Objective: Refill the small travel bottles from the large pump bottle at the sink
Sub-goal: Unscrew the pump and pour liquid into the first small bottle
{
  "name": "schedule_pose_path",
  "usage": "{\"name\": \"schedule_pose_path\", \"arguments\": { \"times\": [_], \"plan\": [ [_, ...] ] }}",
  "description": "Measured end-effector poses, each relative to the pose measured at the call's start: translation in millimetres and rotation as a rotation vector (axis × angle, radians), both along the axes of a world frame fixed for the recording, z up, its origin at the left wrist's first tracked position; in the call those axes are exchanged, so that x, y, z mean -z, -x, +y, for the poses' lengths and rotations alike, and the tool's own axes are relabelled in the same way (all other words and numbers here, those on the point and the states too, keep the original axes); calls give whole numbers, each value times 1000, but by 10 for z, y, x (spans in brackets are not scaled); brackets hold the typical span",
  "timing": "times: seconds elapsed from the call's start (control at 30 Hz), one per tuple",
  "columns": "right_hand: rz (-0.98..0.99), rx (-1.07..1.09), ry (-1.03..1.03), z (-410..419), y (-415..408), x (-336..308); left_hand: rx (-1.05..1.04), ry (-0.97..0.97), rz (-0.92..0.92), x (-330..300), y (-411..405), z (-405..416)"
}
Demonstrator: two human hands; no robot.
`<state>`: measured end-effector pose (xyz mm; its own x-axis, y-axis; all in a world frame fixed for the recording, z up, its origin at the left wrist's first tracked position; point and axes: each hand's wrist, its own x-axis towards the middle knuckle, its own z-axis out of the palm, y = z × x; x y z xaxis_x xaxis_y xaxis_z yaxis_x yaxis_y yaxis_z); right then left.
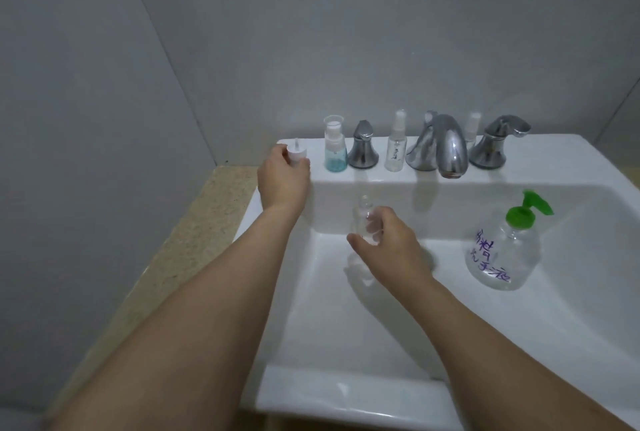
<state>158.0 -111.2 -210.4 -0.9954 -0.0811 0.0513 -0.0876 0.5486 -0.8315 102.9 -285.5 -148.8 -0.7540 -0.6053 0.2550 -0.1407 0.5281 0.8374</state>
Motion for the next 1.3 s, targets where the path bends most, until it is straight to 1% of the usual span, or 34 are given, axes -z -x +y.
{"name": "schedule_pose_path", "arguments": {
  "times": [0.1,0.2,0.27,0.37,0.43,0.53,0.63,0.7,0.8,0.9,1.03,1.2,1.3],
  "plan": [
    [-8,-36,-19,-4,-7,23,33,9,-34,1,12,-18],
    [-28,-49,-25,7,-10,20,50,-75,-68,-30,-52,-61],
    [-55,-65,-24,26,-42,2,20,-128,-10,-28,-210,-42],
    [-132,-68,24,88,-117,-50,17,-106,68,38,-538,43],
    [-160,-42,66,159,-165,-110,61,-96,67,60,-721,134],
    [-191,-17,159,342,-267,-230,158,-89,-11,15,-929,332],
    [-244,-58,130,627,-396,-327,267,-140,-122,-56,-1050,627],
    [-270,-46,126,856,-472,-354,350,-165,-189,-50,-1089,834],
    [-294,-2,112,1298,-591,-400,481,-222,-302,-20,-1088,1229],
    [-286,52,114,1720,-646,-438,582,-240,-359,-50,-1052,1653],
    [-281,108,157,2054,-580,-492,616,-296,-354,-147,-894,2044],
    [-309,109,147,2248,-440,-447,625,-253,-335,-243,-577,2415],
    [-295,125,122,2300,-348,-324,672,-243,-306,-251,-396,2563]
  ]
}}
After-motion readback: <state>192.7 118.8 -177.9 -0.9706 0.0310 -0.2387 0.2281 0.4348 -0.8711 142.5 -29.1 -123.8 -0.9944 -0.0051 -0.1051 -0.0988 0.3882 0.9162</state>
